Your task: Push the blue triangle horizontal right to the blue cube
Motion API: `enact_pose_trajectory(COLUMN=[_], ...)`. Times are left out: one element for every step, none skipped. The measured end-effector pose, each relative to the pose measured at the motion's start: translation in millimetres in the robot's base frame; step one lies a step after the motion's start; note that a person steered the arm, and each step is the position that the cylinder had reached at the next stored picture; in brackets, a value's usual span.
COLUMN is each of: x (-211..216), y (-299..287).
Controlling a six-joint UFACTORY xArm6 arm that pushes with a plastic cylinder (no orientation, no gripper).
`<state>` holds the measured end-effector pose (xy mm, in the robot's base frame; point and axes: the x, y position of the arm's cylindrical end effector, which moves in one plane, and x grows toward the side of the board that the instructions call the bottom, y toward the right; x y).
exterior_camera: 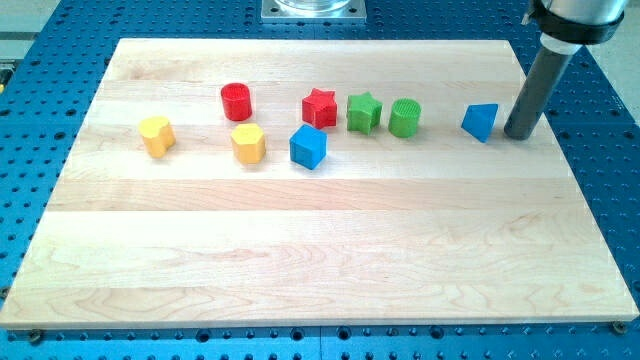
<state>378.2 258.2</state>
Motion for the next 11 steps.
enact_pose_trajectory(x=[-10.2, 10.8, 44.9, 46.4, -3.2, -22.2, 7.0, 42.8, 74.1, 96.3, 95.0], y=[-9.4, -51.8, -90.7, -56.7, -26.1, -46.8, -94.3, -118.6, -115.0, -108.1, -129.0])
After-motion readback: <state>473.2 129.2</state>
